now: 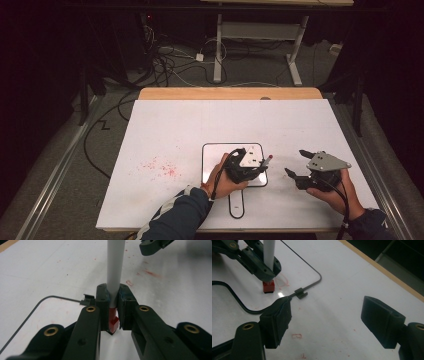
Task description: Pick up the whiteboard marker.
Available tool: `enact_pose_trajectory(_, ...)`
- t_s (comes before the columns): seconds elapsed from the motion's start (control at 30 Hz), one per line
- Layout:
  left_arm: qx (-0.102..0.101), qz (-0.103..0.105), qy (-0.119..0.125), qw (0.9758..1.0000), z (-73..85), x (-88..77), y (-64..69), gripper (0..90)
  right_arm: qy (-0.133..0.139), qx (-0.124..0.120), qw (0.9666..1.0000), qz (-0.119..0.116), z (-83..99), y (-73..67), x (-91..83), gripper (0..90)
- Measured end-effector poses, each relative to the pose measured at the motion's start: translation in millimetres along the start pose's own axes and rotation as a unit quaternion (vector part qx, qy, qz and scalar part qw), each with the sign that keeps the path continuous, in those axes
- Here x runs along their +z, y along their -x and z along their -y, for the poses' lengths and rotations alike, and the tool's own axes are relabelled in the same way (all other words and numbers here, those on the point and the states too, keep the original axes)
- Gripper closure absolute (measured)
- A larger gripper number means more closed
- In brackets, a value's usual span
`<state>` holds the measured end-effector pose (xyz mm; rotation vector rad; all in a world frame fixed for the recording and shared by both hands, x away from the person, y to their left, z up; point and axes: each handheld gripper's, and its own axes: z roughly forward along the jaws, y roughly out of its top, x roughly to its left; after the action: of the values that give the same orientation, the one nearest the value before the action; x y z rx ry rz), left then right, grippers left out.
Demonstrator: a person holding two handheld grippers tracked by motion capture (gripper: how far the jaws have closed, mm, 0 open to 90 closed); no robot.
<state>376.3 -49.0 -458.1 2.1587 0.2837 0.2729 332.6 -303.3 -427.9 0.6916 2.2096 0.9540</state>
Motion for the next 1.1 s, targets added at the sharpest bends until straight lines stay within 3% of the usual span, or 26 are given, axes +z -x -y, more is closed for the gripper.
enact_pose_trajectory(0.2,-0.009,0.002,0.007,0.9999,-2.1,6.5,-8.8,78.9,0.001,0.005,1.0,0.007,2.3,4.3,-2.6,25.0)
enact_pose_trajectory(0.47,-0.034,-0.012,0.008,0.9993,9.1,-5.8,-24.5,78.9,0.0,0.003,1.0,0.007,2.8,4.6,-3.5,24.9)
enact_pose_trajectory(0.73,-0.062,-0.022,0.021,0.9976,35.1,-34.3,-33.7,78.9,-0.001,0.0,1.0,0.008,2.4,4.0,-2.6,25.0)
enact_pose_trajectory(0.9,-0.071,-0.028,0.016,0.997,47.1,-52.1,-37.7,78.9,-0.002,-0.002,1.0,0.008,1.1,2.4,-1.6,25.0)
enact_pose_trajectory(1.07,-0.095,-0.028,0.019,0.9949,56.4,-66.1,-37.1,78.9,-0.006,-0.003,0.9999,0.008,0.2,1.3,0.5,25.0)
enact_pose_trajectory(1.1,-0.072,-0.031,0.002,0.9969,58.6,-72.0,-41.1,78.9,-0.006,-0.003,1.0,0.007,0.3,1.2,0.8,25.0)
